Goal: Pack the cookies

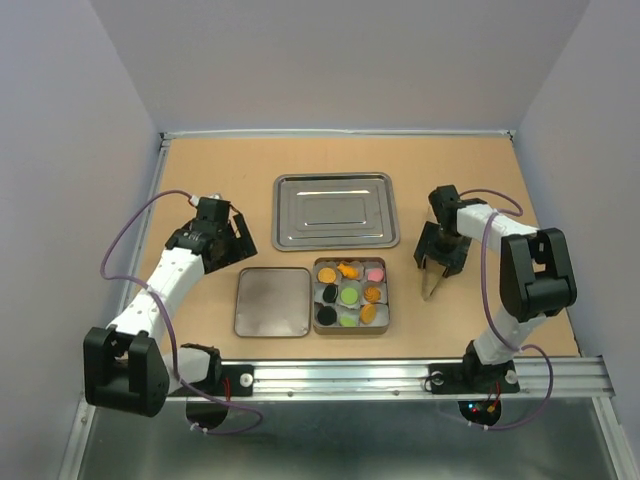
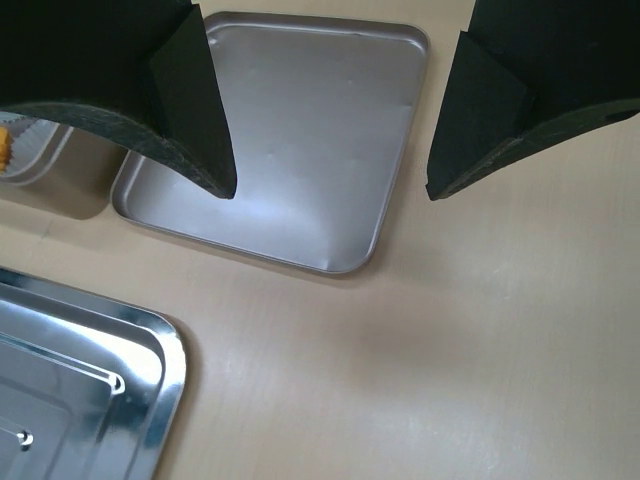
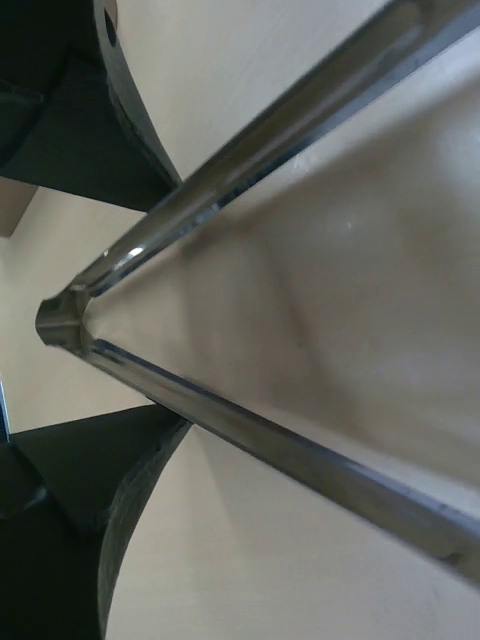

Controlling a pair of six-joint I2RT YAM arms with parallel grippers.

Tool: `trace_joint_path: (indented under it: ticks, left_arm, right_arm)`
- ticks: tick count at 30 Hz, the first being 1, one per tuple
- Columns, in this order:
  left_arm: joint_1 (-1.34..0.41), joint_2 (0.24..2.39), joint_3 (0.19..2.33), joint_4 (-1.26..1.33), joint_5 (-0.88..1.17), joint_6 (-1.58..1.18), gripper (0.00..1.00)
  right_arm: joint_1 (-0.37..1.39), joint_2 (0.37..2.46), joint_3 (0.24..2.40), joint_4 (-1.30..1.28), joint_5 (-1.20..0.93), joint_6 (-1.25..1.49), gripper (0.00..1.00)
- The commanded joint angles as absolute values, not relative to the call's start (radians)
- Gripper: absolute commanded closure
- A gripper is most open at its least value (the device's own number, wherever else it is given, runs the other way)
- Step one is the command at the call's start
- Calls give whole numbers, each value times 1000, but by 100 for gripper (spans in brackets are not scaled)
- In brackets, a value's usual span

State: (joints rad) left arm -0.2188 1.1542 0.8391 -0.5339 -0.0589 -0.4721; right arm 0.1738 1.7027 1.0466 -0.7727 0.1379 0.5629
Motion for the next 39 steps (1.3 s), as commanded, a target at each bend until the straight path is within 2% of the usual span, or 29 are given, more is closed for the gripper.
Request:
trace_joint_path:
  ticks: [1, 10, 13, 18, 22, 27, 37, 38, 39]
  left_arm:
    - [-189, 1235, 850, -532, -77, -459, 12]
    - [-183, 1281, 841, -572, -74, -494, 22]
    - [-181, 1267, 810, -575, -40, -551, 23]
    - [-186, 1236, 749, -591, -24, -629, 34]
    - [-199, 1213, 713, -629, -89, -712, 34]
    - [-232, 1290, 701, -637, -124, -796, 34]
    - [-235, 1419, 650, -510, -158, -893, 39]
    - [-235, 1431, 637, -497, -155, -894, 41]
    - [-235, 1437, 627, -483, -149, -897, 48]
  right_arm:
    - [153, 1701, 1022, -735, 176, 563, 16]
    - [152, 1577, 1048, -793, 94, 555, 0]
    - [153, 1485, 1051, -816, 20, 560, 0]
    - [152, 1375, 1046, -863, -74, 565, 0]
    - [152, 1301, 1061, -910, -150, 561, 0]
    - [152, 1233, 1092, -966, -209, 552, 0]
    - [222, 1184, 1132, -1026, -238, 561, 0]
    - [229, 1183, 1138, -1031, -233, 558, 0]
    - [233, 1178, 1146, -1040, -229, 558, 0]
